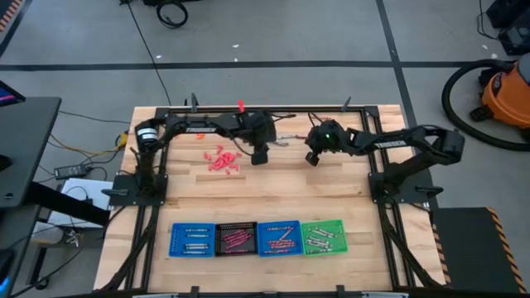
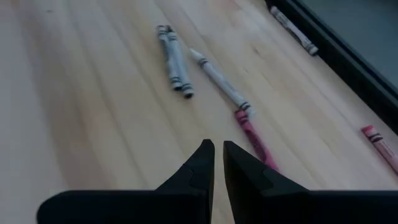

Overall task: Sort crayons
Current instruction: Put the dark pink crayon into the black bin

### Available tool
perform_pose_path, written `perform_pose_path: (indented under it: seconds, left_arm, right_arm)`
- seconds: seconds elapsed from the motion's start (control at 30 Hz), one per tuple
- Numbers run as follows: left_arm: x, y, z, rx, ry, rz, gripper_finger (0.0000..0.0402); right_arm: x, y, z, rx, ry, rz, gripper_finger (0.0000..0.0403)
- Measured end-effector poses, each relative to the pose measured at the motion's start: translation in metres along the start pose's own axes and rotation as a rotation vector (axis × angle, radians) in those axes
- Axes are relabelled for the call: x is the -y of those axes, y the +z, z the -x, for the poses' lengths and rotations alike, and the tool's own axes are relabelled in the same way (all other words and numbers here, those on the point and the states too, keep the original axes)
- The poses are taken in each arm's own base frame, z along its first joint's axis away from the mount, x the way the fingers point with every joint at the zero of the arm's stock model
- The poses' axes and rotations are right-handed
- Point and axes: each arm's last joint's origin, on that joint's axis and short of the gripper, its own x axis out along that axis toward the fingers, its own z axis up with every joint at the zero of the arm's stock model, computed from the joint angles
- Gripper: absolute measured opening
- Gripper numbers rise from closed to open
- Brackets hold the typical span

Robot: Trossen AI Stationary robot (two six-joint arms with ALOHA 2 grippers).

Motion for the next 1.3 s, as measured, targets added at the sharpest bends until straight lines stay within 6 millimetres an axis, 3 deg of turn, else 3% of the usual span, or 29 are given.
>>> perform_pose_path:
  seconds: [0.3, 0.53, 0.7, 1.07, 1.3]
  left_arm:
    - [0.025, -0.007, 0.030, 0.156, 0.003, -0.021, 0.0155]
    - [0.043, -0.022, 0.039, 0.160, -0.021, 0.005, 0.0155]
    - [0.050, -0.030, 0.036, 0.139, -0.038, 0.043, 0.0155]
    - [0.065, -0.037, 0.030, 0.121, -0.063, 0.054, 0.0155]
    - [0.065, -0.038, 0.029, 0.112, -0.065, 0.070, 0.0155]
  right_arm:
    - [0.026, 0.003, -0.031, -0.113, -0.004, -0.020, 0.0079]
    - [0.035, 0.013, -0.035, -0.110, -0.005, -0.010, 0.0138]
    - [0.042, 0.008, -0.041, -0.135, -0.002, 0.015, 0.0169]
    - [0.058, -0.007, -0.059, -0.175, 0.042, -0.034, 0.0153]
    - [0.055, -0.006, -0.057, -0.201, 0.026, -0.044, 0.0107]
